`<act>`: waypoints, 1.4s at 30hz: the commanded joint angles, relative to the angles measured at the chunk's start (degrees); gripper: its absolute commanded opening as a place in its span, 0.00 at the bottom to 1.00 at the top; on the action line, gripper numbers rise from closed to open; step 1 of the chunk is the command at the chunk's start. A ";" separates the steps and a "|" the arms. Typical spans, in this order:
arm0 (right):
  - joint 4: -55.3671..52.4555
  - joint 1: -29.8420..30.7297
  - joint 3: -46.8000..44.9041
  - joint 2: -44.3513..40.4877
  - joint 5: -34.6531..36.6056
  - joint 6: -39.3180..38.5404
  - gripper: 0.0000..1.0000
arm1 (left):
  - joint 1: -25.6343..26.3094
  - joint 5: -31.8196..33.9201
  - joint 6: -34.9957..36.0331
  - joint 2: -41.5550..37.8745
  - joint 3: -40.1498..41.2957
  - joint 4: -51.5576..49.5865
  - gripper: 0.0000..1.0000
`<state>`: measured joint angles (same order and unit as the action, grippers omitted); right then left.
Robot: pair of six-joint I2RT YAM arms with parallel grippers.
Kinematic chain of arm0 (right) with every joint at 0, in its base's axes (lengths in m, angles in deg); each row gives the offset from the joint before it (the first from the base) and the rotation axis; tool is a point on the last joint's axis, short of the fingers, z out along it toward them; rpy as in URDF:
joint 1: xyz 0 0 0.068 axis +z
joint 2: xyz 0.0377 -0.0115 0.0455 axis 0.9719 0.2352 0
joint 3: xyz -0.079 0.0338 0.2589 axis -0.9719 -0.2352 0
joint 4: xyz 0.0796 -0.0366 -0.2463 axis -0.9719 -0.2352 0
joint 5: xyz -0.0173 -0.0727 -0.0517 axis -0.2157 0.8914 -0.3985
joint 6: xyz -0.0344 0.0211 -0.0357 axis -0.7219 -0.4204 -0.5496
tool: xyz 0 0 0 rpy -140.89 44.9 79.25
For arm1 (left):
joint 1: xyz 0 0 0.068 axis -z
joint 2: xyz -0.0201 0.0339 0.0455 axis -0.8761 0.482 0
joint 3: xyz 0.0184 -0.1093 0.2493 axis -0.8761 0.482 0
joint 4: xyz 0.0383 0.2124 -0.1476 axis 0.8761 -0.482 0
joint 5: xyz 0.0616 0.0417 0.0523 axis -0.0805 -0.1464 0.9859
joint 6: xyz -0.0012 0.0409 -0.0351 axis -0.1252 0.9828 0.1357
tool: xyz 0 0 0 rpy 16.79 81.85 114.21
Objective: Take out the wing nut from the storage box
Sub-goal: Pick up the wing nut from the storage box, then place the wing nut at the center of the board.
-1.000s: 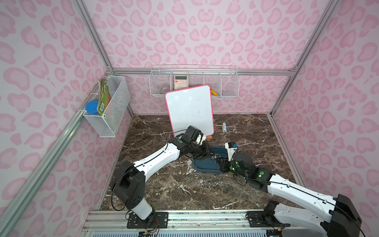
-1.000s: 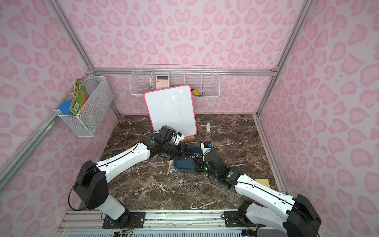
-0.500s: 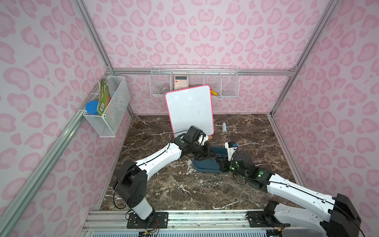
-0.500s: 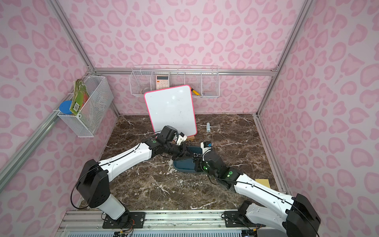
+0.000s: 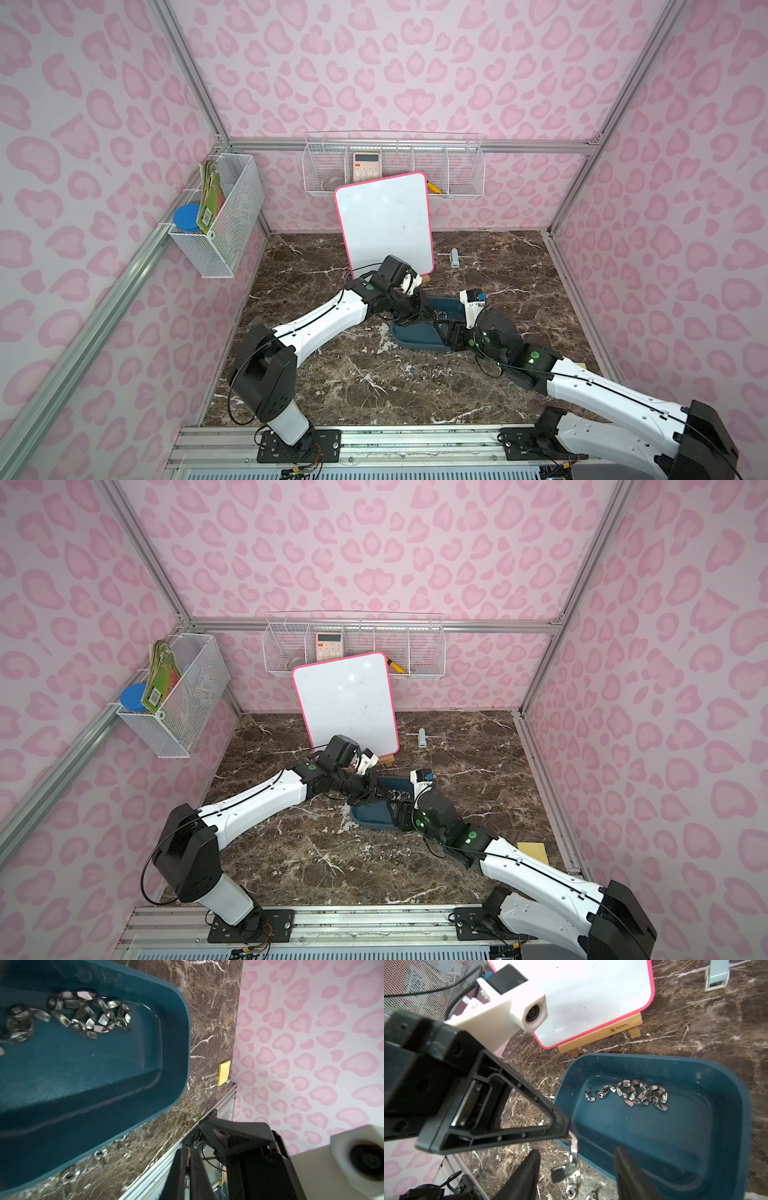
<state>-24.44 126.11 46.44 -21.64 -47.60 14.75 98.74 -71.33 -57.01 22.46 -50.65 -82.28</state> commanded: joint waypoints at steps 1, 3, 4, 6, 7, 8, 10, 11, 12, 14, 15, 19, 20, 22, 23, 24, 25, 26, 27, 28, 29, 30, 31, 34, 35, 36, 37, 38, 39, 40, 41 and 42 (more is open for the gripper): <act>-0.18 -0.92 -1.20 -2.18 1.49 0.22 0.64 | 0.08 3.08 2.04 -1.53 0.79 -4.29 0.00; -1.02 -1.90 -2.00 -3.59 1.05 -0.04 0.67 | -0.02 4.73 2.41 -2.64 1.71 -5.83 0.00; -1.56 -2.48 -2.29 -4.33 0.64 -0.39 0.70 | 0.01 5.52 2.49 -3.32 2.35 -6.50 0.00; -2.91 -3.62 -2.40 -5.53 0.18 -1.30 0.75 | -0.03 7.34 2.41 -4.55 3.67 -7.39 0.00; -3.75 -4.19 -2.25 -6.07 0.19 -1.99 0.78 | -0.02 8.35 2.27 -5.21 4.25 -7.92 0.00; -4.58 -4.80 -2.10 -6.59 0.00 -2.74 0.80 | -0.03 9.41 2.08 -5.70 4.93 -8.32 0.00; -5.75 -5.97 -1.79 -7.34 -0.67 -4.02 0.85 | 0.00 11.19 1.75 -6.56 6.14 -9.43 0.00; -6.23 -6.52 -1.62 -7.67 -1.03 -4.61 0.87 | 0.02 12.11 1.63 -6.99 6.66 -9.94 0.00; -6.50 -6.86 -1.61 -7.88 -1.35 -4.99 0.89 | 0.01 12.92 1.38 -7.44 7.22 -10.42 0.00; -6.78 -7.55 -1.61 -8.25 -2.04 -6.01 0.94 | 0.02 14.92 0.86 -8.51 8.40 -11.62 0.00; -6.72 -7.74 -1.61 -8.34 -2.50 -6.28 0.96 | 0.00 15.86 0.60 -8.99 8.72 -12.20 0.00; -6.04 -8.06 -1.55 -7.99 -3.99 -8.24 0.99 | 0.04 20.47 -0.98 -11.64 10.30 -16.07 0.00; -5.81 -8.05 -1.61 -7.91 -4.28 -8.81 0.99 | 0.05 22.08 -1.58 -12.48 10.54 -17.21 0.00; -5.28 -8.14 -1.76 -7.66 -4.66 -9.52 0.99 | 0.08 24.40 -2.45 -13.85 10.90 -19.48 0.00; -5.07 -8.31 -1.87 -7.48 -4.99 -9.94 0.99 | 0.11 25.25 -2.79 -14.49 11.12 -20.38 0.00; -4.75 -8.45 -1.96 -7.29 -5.44 -10.31 0.99 | 0.08 25.96 -3.23 -15.10 11.34 -21.15 0.00; -4.52 -8.55 -1.95 -7.00 -5.80 -10.66 0.99 | 0.08 26.63 -3.79 -15.80 11.81 -21.88 0.00; -4.16 -8.66 -2.03 -6.65 -6.32 -10.93 0.99 | 0.06 27.42 -4.28 -16.54 12.40 -22.49 0.00; -3.86 -8.78 -2.05 -6.29 -6.78 -11.11 0.99 | 0.11 28.09 -4.80 -17.20 12.91 -23.09 0.00; -3.47 -8.82 -2.13 -5.85 -7.19 -11.34 0.99 | 0.11 28.91 -5.33 -17.97 13.56 -23.96 0.00; -3.16 -8.84 -2.14 -5.39 -7.57 -11.45 0.99 | 0.08 29.78 -5.87 -18.54 14.16 -25.00 0.00; -2.68 -8.84 -2.22 -4.93 -7.88 -11.44 0.99 | 0.11 30.42 -6.25 -18.92 14.48 -26.10 0.00; -2.31 -8.84 -2.23 -4.46 -8.25 -11.40 0.99 | 0.06 31.12 -6.45 -19.18 14.91 -27.12 0.00; -1.33 -8.84 -2.14 -3.01 -9.20 -11.27 0.99 | 0.12 32.34 -7.12 -19.90 16.50 -28.83 0.00; -1.15 -8.84 -1.99 -2.54 -9.36 -11.15 0.99 | 0.14 32.61 -7.32 -19.93 16.83 -29.06 0.00; -1.00 -8.84 -2.03 -2.25 -9.45 -11.06 0.99 | 0.18 33.01 -7.51 -19.91 17.16 -29.51 0.00; -0.65 -8.85 -2.13 -1.90 -9.61 -10.96 0.99 | 0.17 33.47 -7.73 -19.44 17.19 -29.99 0.00; -0.30 -8.84 -2.15 -1.55 -9.77 -10.80 0.99 | 0.14 33.78 -7.87 -18.87 17.42 -30.33 0.00; -0.13 -8.84 -2.16 -1.21 -9.91 -10.73 0.99 | 0.14 33.87 -7.87 -18.30 17.56 -30.43 0.00; 0.10 -8.84 -2.01 -0.75 -9.98 -10.70 0.99 | 0.32 33.77 -7.87 -17.49 17.69 -30.43 0.00; 0.14 -8.84 -1.75 -0.23 -10.06 -10.78 0.99 | 0.50 33.63 -7.80 -16.60 17.87 -30.26 0.00; 0.05 -8.84 -1.45 0.11 -10.07 -10.87 0.99 | 0.79 33.62 -7.70 -15.70 17.88 -30.12 0.00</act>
<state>-26.43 117.26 44.38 -22.30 -56.91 3.84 99.18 -38.66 -64.63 5.39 -32.95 -110.67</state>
